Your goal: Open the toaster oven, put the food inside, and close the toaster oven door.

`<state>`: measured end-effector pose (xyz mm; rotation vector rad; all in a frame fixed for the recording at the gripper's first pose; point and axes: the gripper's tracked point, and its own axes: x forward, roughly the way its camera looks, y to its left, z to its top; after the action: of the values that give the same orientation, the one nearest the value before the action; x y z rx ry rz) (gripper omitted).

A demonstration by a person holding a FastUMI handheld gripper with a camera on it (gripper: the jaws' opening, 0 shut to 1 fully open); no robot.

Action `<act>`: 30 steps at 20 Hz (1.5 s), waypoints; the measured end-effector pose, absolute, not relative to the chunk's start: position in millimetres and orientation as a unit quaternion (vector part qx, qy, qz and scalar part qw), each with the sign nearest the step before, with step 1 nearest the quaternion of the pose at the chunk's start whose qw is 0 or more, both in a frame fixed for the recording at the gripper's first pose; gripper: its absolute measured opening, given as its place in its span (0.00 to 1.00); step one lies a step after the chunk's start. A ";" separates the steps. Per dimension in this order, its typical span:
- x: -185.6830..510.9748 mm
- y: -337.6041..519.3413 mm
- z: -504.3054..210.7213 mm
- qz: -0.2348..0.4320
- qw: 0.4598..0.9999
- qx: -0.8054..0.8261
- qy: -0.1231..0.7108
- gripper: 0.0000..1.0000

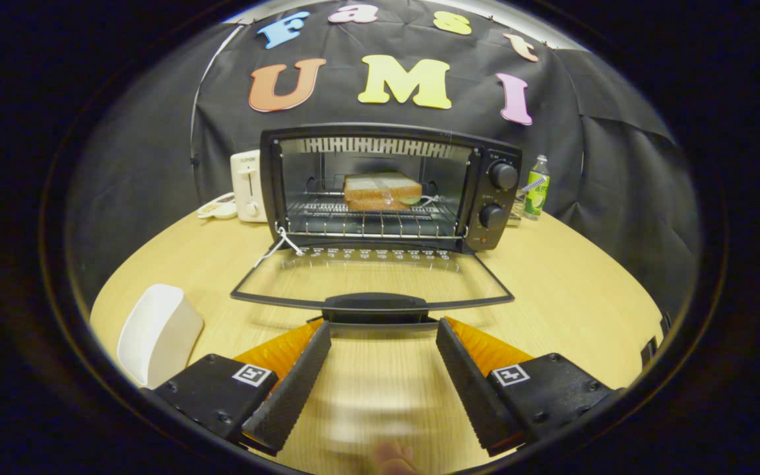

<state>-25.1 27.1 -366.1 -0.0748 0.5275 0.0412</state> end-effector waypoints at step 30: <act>-5.7 42.7 -301.6 0.059 0.997 -0.009 0.039 1.00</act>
<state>-5.7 42.7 -301.6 -0.0188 0.0785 0.1172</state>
